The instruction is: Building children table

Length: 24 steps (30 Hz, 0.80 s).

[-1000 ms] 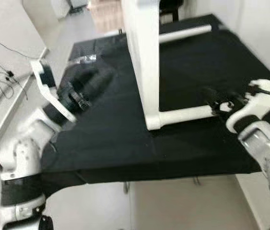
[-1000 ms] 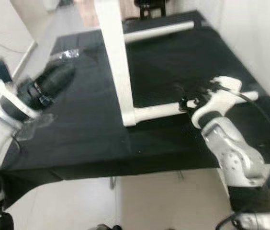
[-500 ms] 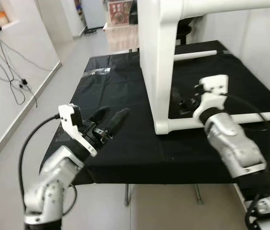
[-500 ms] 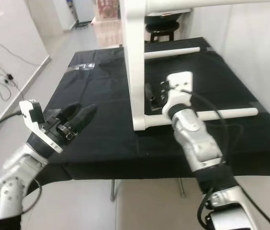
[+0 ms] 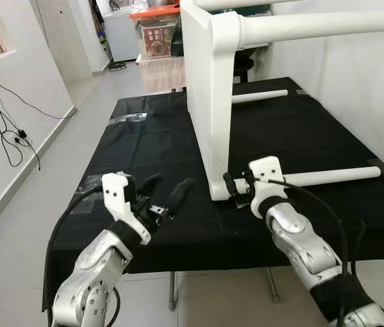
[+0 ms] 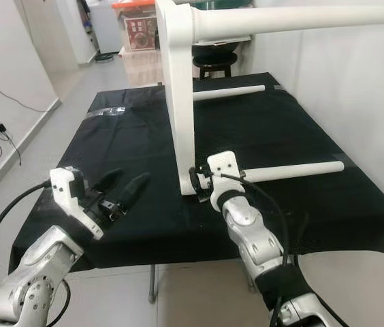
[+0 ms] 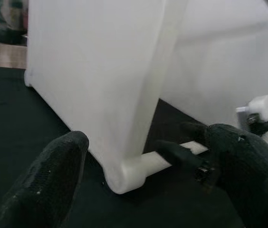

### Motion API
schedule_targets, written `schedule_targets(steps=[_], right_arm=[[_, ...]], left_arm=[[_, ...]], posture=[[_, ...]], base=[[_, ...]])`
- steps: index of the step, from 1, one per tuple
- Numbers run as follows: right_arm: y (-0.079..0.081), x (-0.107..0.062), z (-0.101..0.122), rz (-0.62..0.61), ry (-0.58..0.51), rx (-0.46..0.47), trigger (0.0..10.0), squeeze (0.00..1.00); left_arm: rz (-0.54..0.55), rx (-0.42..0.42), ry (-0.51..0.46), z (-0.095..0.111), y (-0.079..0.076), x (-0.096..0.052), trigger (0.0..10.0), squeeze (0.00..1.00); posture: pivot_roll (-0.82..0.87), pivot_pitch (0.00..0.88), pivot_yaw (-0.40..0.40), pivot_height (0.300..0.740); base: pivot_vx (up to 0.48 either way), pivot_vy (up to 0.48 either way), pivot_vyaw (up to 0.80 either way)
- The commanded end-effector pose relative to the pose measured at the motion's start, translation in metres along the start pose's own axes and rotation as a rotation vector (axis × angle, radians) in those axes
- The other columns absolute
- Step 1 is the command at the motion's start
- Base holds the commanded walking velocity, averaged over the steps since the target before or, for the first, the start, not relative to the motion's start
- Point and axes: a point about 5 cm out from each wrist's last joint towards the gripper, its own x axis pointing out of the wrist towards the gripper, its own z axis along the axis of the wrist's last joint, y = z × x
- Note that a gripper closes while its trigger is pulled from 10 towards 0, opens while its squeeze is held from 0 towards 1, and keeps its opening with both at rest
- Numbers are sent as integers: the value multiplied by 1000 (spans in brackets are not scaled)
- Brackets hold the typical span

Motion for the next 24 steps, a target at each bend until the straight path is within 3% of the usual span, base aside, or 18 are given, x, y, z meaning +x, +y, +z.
schedule_targets(steps=[1,9,12,24], right_arm=[[5,-3,-2,13,-7,-4,10000,0],[8,-7,-6,11,-2,-3,10000,0],[7,-6,-6,9,-8,-11,10000,0],[-4,-3,-1,-20,-23,-31,10000,0]], left_arm=[[42,35,35,-8,7,-5,10000,0],[61,41,46,-15,9,-10,10000,0],[-6,41,54,-16,1,-11,10000,0],[-5,14,30,-16,-3,-5,10000,0]], posture=[[-61,8,91,740],[-70,7,90,740],[-74,5,91,740],[-78,7,96,740]], base=[[0,0,0],[0,0,0],[0,-469,0],[0,-469,0]])
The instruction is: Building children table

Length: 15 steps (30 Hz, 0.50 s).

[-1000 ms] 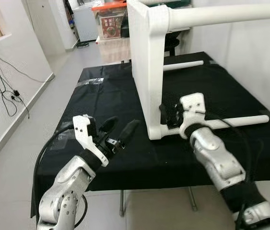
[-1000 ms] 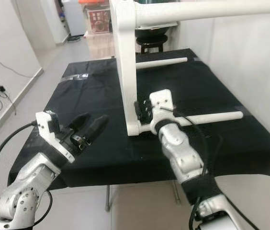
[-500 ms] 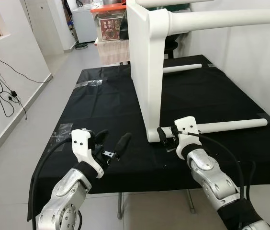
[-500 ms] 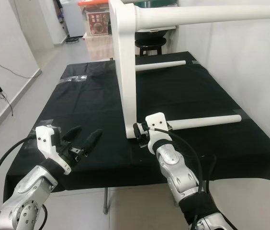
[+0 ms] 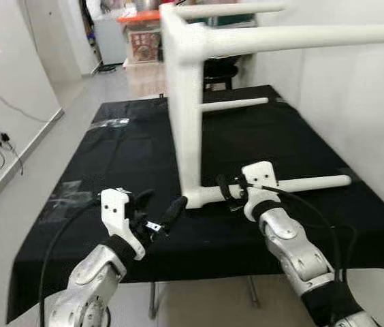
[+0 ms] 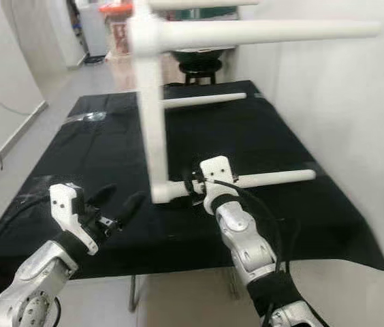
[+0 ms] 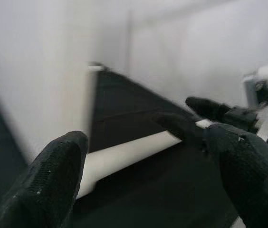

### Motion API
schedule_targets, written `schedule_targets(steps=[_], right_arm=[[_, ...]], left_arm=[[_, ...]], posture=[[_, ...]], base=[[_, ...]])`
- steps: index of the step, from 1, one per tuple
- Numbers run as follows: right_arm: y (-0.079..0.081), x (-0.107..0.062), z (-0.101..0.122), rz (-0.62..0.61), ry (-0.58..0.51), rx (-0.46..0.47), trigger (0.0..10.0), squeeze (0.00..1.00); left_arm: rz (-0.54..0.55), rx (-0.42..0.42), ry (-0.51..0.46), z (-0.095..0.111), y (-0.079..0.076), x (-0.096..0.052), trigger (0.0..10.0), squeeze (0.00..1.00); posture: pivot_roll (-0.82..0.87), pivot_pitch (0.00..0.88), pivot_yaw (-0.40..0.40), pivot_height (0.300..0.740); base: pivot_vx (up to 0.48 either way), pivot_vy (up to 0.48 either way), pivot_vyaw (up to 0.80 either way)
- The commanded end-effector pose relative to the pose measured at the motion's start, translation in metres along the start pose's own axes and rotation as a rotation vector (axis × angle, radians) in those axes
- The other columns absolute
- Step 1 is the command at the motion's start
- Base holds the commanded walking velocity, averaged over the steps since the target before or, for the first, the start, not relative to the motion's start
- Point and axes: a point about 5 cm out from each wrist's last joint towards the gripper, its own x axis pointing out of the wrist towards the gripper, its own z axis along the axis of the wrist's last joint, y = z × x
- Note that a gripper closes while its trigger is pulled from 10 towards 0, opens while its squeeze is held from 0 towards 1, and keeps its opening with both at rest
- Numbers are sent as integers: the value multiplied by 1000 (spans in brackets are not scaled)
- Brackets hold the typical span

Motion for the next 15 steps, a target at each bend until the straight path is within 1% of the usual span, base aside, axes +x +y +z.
schedule_targets(steps=[1,3,5,8,10,12,15], right_arm=[[7,1,1,16,-8,-2,10000,0],[7,0,1,17,-8,-2,10000,0],[9,0,0,23,-7,-4,10000,0],[11,-1,0,27,-7,-5,10000,0],[11,-1,0,31,-8,-10,10000,0],[11,-1,0,32,-9,-12,10000,0],[10,0,1,33,-14,-15,10000,0]], left_arm=[[40,14,-5,2,7,0,10000,0],[55,18,-7,2,9,1,10000,0],[95,14,-15,3,14,4,10000,0],[117,20,-16,4,17,5,10000,0],[157,43,2,2,22,7,10000,0],[170,51,7,1,24,7,10000,0],[212,54,16,0,31,8,10000,0]], posture=[[-78,8,98,740],[-78,8,99,740],[-80,7,100,740],[-80,7,100,740],[-82,9,102,740],[-82,9,102,740],[-87,8,105,740]], base=[[0,-259,0],[0,-259,0],[0,0,0],[0,0,0],[0,0,0],[0,0,0],[0,0,0]])
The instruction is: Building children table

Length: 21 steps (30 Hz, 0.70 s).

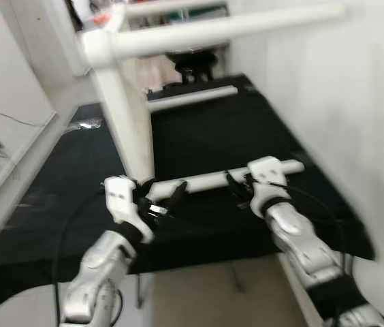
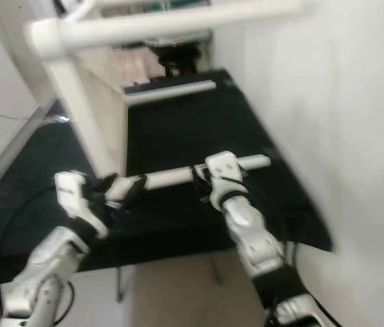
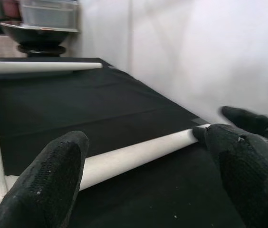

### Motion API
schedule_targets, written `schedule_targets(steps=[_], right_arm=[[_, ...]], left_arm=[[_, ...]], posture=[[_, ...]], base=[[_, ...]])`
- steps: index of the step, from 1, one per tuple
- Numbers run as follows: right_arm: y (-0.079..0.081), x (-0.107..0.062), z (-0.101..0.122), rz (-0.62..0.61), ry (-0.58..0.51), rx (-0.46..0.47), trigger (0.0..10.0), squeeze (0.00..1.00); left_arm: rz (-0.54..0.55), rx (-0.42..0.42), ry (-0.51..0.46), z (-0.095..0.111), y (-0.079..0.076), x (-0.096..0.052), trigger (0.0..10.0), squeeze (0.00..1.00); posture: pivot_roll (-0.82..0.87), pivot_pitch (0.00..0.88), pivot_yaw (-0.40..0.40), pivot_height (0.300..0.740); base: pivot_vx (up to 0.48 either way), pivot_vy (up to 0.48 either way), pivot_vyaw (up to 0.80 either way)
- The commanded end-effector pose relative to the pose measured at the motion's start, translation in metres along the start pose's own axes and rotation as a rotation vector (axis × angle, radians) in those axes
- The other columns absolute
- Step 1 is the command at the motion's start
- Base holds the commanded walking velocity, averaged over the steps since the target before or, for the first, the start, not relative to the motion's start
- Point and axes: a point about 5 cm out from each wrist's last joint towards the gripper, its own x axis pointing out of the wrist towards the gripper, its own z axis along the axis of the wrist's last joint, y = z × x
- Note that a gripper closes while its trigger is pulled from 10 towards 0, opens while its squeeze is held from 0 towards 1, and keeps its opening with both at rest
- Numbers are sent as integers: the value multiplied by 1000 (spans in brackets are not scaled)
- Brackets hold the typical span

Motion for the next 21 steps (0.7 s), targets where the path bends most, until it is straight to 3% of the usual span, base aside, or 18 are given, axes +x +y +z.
schedule_targets(steps=[1,11,18,21], right_arm=[[9,1,2,31,-13,-7,10000,0],[10,1,4,42,-25,-24,10000,0],[16,-10,-6,73,11,87,10000,0],[20,-12,-4,68,0,82,10000,0]], left_arm=[[73,20,16,-2,15,-2,10000,0],[83,-14,-5,-3,17,4,10000,0],[47,-11,20,-11,9,-5,10000,0],[39,-8,24,-12,9,-8,10000,0]], posture=[[-87,8,105,740],[-92,9,111,740],[-95,17,115,740],[-95,17,118,740]], base=[[0,0,0],[0,0,0],[0,0,-114],[270,0,-392]])
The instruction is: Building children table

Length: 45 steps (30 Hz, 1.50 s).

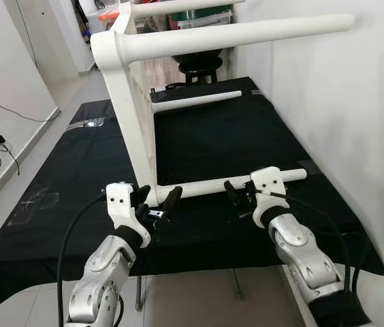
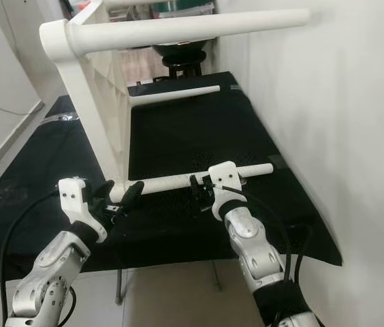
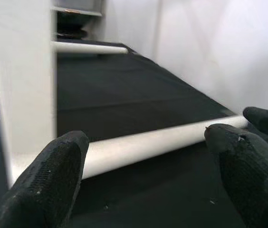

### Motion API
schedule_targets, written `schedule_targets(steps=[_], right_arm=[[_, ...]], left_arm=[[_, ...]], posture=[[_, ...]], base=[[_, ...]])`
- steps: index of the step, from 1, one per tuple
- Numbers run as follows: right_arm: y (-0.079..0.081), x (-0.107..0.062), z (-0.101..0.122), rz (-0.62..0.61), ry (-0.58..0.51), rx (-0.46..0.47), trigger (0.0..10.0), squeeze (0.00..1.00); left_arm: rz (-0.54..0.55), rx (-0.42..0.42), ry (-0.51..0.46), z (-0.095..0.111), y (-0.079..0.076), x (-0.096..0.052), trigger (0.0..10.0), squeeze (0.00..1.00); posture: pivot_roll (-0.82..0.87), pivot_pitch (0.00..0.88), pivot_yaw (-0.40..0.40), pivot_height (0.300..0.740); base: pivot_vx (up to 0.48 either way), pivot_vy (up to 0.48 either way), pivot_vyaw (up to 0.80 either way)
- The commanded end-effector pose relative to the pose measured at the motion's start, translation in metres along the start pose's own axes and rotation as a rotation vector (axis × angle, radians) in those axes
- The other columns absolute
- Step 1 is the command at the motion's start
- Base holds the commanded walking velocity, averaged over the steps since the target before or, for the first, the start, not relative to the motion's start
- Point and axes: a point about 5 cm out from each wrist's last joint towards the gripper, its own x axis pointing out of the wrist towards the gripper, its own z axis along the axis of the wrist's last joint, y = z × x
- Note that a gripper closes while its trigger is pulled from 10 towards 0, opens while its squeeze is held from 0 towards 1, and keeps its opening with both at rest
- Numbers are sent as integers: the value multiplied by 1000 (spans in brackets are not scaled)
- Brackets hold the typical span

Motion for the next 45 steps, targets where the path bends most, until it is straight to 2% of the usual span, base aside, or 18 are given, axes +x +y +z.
schedule_targets(steps=[1,8,17,20,24,27,30,32,34,37,38,40,45], right_arm=[[2,0,4,-3,-10,7,10000,0],[10,2,6,31,-17,13,10000,0],[7,0,5,47,-4,12,10000,0],[6,-1,6,45,-14,29,10000,0],[4,0,5,23,1,3,10000,0],[1,-1,6,29,-3,22,10000,0],[0,-2,6,32,-2,20,10000,0],[-4,-3,6,39,1,-2,10000,0],[-4,-3,6,39,1,-2,10000,0],[-16,-2,9,32,3,-47,10000,0],[-16,-2,9,32,3,-47,10000,0],[-27,-1,13,14,-3,-87,10000,0],[-34,0,19,4,-18,-132,10000,0]], left_arm=[[-3,10,-10,2,0,-2,10000,0],[-14,23,-28,7,0,1,10000,0],[-29,24,-26,6,-4,1,10000,0],[-36,30,-21,5,-5,1,10000,0],[-30,27,-20,5,-6,0,10000,0],[-14,76,41,-5,-14,-2,10000,0],[-5,94,52,-7,-15,-3,10000,0],[47,136,117,-21,-25,-8,10000,0],[47,136,117,-21,-25,-8,10000,0],[55,103,186,-36,-40,-11,10000,0],[55,103,186,-36,-40,-11,10000,0],[34,87,217,-42,-47,-11,10000,0],[6,85,228,-44,-51,-9,10000,0]], posture=[[-95,17,118,740],[-88,13,118,740],[-92,19,120,740],[-91,22,120,740],[-92,27,121,740],[-90,39,125,740],[-90,39,125,740],[-92,47,122,740],[-92,47,122,740],[-93,51,116,740],[-93,51,116,740],[-98,49,116,740],[-102,47,114,740]], base=[[292,0,0],[298,0,-114],[317,0,0],[330,0,800],[281,0,0],[0,0,0],[0,0,0],[0,0,0],[0,0,0],[0,0,0],[0,0,0],[0,0,0],[0,0,0]])
